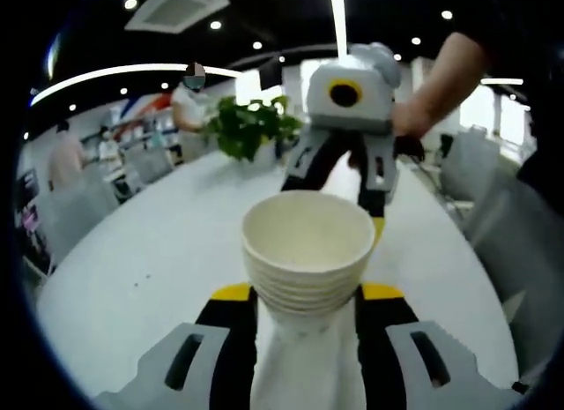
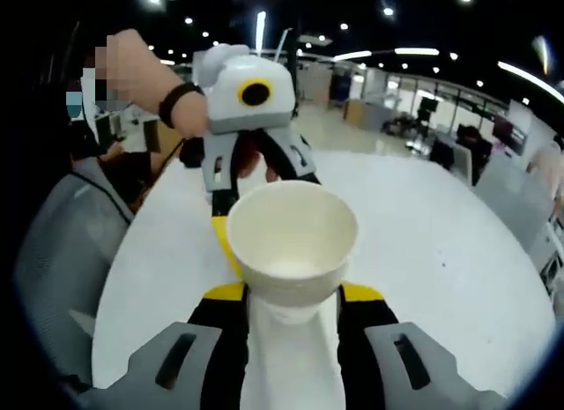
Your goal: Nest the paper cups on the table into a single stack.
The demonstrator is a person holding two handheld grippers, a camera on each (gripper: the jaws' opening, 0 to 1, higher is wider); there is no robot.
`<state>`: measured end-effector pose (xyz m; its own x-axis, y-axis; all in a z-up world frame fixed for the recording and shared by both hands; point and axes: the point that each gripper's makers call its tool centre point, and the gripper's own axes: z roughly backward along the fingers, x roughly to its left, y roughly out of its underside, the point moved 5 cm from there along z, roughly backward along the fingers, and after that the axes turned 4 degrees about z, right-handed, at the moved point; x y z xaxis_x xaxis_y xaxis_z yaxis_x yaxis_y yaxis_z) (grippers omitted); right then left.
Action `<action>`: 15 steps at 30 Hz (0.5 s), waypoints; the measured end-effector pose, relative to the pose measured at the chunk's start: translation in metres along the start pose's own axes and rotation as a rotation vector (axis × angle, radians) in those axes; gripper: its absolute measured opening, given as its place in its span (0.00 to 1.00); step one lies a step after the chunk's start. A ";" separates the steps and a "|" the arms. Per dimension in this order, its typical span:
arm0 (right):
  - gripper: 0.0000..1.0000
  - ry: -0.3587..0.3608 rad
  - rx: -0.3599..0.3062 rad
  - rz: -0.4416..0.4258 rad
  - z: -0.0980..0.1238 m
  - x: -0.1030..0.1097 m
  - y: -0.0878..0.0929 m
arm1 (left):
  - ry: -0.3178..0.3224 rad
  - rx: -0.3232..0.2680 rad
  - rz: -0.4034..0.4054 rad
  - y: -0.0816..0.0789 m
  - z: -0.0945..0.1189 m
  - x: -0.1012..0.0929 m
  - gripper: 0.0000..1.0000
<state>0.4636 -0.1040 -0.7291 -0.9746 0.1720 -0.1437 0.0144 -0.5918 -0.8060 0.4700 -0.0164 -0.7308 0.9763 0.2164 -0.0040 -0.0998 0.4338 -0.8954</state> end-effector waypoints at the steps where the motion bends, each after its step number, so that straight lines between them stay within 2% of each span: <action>1: 0.35 0.003 0.001 -0.003 -0.002 -0.004 0.001 | -0.001 0.007 -0.003 0.001 -0.002 0.005 0.42; 7: 0.35 0.003 0.007 -0.008 -0.011 -0.024 0.007 | -0.008 0.012 0.003 0.004 -0.008 0.024 0.42; 15: 0.35 -0.006 0.018 -0.039 -0.026 -0.039 0.017 | -0.006 0.036 0.018 0.015 -0.016 0.043 0.42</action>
<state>0.5080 -0.1003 -0.7515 -0.9756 0.1905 -0.1092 -0.0273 -0.5985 -0.8006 0.5133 -0.0141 -0.7516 0.9731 0.2296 -0.0175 -0.1246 0.4611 -0.8786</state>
